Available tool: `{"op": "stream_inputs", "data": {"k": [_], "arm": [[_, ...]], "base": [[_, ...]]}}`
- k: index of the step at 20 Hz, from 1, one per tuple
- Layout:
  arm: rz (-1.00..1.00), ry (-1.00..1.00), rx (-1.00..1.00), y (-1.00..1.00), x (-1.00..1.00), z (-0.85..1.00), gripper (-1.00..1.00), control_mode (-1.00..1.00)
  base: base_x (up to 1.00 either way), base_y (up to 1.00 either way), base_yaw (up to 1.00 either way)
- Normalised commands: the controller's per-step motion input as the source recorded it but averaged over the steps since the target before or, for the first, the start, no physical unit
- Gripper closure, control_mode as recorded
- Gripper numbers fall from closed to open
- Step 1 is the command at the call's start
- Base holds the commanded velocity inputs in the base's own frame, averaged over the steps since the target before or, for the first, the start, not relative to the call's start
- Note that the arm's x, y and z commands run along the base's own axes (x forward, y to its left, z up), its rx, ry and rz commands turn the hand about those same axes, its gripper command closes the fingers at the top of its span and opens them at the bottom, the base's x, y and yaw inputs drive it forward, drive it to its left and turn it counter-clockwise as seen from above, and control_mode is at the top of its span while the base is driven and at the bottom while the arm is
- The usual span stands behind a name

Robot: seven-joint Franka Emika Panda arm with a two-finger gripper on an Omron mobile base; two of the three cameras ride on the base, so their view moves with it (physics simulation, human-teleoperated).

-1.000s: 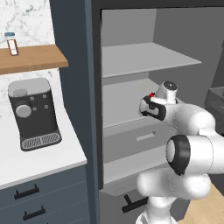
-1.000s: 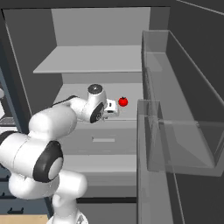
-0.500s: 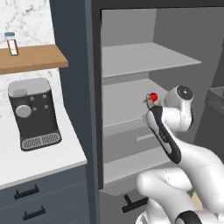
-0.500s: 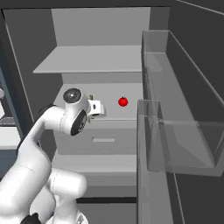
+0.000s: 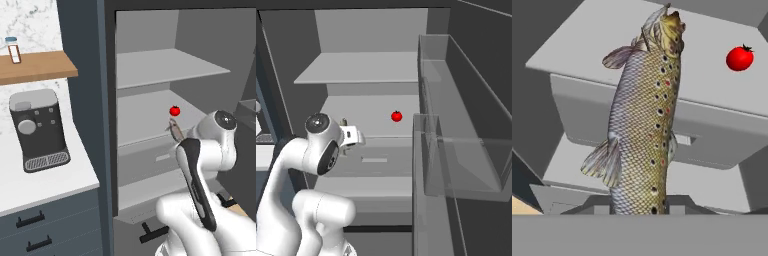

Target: Place one tomato and one fish in each tupperware on the nearby counter, to pack two identical lunches.

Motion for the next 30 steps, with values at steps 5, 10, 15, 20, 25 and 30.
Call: {"op": "stream_inputs", "data": {"k": [5,10,15,20,25,30], "arm": [[0.00,0.13,-0.06,0.06,-0.77,0.15,1.00,-1.00],[0.00,0.16,-0.06,0.02,-0.72,0.12,1.00,-1.00],[0.00,-0.01,0.00,0.03,-0.77,0.00,1.00,-1.00],[0.00,-0.02,0.00,0.03,-0.41,0.00,1.00,1.00],[0.00,0.00,0.00,0.00,0.00,0.00,1.00,1.00],[0.00,0.00,0.00,0.00,0.00,0.00,1.00,1.00]], "base": [[0.00,0.00,0.00],[0.00,0.00,0.00],[0.00,0.00,0.00],[-0.40,0.08,0.00],[-1.00,0.56,0.05],[-0.71,1.00,0.06]]}}
